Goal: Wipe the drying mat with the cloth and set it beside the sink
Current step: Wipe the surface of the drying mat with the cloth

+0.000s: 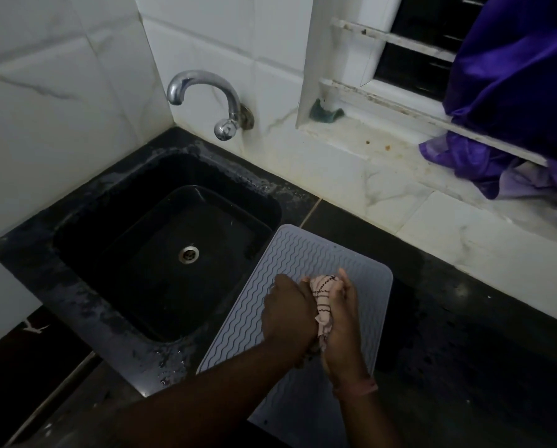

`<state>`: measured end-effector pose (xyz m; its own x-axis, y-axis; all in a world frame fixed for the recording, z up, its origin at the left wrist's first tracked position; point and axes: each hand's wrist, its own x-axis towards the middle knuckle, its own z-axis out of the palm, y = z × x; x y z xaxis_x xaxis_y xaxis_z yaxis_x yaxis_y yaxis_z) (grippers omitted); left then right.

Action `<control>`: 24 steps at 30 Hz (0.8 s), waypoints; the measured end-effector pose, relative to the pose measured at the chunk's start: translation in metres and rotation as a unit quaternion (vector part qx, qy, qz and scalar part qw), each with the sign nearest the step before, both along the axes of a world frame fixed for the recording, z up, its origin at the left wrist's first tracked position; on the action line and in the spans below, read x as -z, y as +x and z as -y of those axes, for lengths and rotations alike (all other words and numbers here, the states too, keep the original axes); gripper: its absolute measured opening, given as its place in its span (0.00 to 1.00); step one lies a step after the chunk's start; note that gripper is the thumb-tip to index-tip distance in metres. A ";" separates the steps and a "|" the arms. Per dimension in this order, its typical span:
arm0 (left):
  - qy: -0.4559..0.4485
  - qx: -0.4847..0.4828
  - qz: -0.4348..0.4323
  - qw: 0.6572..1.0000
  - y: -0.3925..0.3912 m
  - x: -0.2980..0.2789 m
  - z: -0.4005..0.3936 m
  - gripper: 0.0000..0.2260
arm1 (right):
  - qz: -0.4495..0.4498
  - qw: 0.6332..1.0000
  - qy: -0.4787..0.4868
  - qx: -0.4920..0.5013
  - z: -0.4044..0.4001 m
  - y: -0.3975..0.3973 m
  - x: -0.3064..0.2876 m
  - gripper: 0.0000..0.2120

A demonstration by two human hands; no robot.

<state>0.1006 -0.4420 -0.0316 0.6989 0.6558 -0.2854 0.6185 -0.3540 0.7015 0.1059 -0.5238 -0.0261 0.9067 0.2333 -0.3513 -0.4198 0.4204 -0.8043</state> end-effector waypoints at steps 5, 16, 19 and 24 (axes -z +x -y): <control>0.007 -0.038 0.093 0.995 0.002 0.005 -0.009 0.18 | -0.051 0.992 0.092 -0.069 -0.012 -0.008 0.004 0.36; -0.511 -0.041 0.035 0.858 0.017 -0.007 -0.048 0.11 | 0.081 0.964 -0.236 -0.096 0.006 0.053 0.004 0.16; -0.493 -0.073 0.039 0.866 0.022 -0.004 -0.055 0.10 | 0.120 0.946 -0.270 -0.136 0.006 0.053 0.003 0.17; -0.476 -0.071 0.019 0.876 0.024 -0.009 -0.046 0.09 | 0.165 0.900 -0.389 -0.110 -0.001 0.040 0.014 0.25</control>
